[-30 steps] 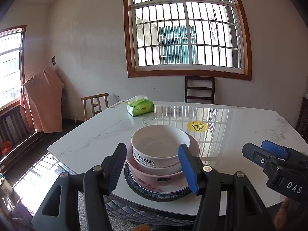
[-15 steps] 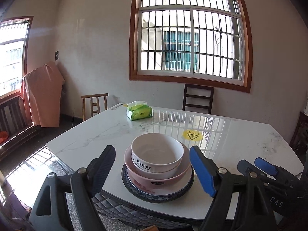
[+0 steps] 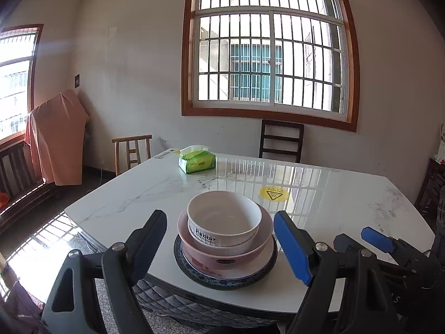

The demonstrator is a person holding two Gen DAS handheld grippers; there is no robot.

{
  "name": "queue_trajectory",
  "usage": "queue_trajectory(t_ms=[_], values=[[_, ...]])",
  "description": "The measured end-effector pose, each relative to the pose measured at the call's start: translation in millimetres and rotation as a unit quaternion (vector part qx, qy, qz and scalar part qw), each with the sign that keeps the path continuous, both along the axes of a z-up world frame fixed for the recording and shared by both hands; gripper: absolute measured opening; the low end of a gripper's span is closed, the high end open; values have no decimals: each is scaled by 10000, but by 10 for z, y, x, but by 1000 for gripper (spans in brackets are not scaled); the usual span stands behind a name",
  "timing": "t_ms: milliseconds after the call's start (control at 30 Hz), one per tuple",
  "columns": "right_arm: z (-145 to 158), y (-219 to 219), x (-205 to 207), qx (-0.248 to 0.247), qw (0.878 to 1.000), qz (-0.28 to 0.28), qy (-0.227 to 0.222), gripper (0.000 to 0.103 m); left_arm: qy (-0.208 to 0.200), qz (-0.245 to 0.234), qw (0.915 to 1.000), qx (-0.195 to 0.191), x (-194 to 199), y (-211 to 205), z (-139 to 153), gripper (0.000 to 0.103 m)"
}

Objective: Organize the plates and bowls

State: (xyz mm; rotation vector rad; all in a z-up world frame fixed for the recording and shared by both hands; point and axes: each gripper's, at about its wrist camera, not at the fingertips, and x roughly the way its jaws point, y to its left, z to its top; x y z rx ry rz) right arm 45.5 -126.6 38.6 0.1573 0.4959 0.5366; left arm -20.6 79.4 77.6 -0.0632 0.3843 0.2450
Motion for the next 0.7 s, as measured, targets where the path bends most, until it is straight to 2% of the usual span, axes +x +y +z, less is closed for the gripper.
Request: queue_trajectory(t_ms=[433,467,500,533,633,700], values=[[-43,-168,17,-92,9998,-170,59,77,230,-103,9996,138,1,-154,-23,83],[-52,-210,39,-101,9997,-211,75,77,306,-90,9994,143,11,-164,-38,86],[-61,-246,68,-147,9995,-254,96,79,400,-73,9990,162,29,-173,-55,97],[-79,-288,106,-225,9992,-323,109,79,469,-87,9987,160,46,-182,-76,103],[-178,-510,320,-547,9960,-615,354,85,557,-94,9984,61,75,-153,-127,103],[-283,-716,533,-783,9914,-875,583,85,651,31,9978,137,106,-150,-173,103]])
